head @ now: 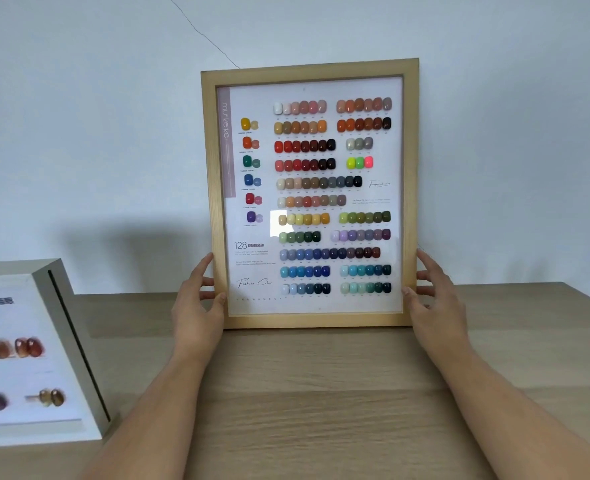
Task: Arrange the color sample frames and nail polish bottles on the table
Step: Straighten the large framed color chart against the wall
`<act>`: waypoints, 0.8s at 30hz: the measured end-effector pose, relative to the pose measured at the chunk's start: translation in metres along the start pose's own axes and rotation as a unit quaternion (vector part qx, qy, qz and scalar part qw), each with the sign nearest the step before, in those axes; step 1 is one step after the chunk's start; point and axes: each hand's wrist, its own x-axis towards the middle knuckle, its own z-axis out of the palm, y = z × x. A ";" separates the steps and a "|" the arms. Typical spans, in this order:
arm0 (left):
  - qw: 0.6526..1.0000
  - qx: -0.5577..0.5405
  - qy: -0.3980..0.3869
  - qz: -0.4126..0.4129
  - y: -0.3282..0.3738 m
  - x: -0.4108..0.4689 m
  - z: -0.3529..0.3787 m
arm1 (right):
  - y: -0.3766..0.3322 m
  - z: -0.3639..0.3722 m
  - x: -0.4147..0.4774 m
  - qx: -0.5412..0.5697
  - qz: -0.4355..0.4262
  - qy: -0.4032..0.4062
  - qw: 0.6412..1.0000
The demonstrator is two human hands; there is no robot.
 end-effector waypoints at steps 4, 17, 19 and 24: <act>1.000 -0.008 -0.003 -0.002 0.000 0.003 0.001 | 0.000 0.001 0.004 -0.002 0.004 0.003 1.000; 0.999 -0.008 -0.026 -0.041 0.008 -0.020 -0.009 | -0.004 -0.012 -0.010 0.064 0.071 0.007 0.995; 1.000 -0.011 -0.009 -0.024 0.017 -0.033 -0.014 | -0.010 -0.021 -0.023 0.074 0.058 0.019 0.995; 0.997 -0.071 -0.015 0.002 0.065 -0.075 -0.020 | -0.034 -0.063 -0.054 0.081 0.023 0.061 0.995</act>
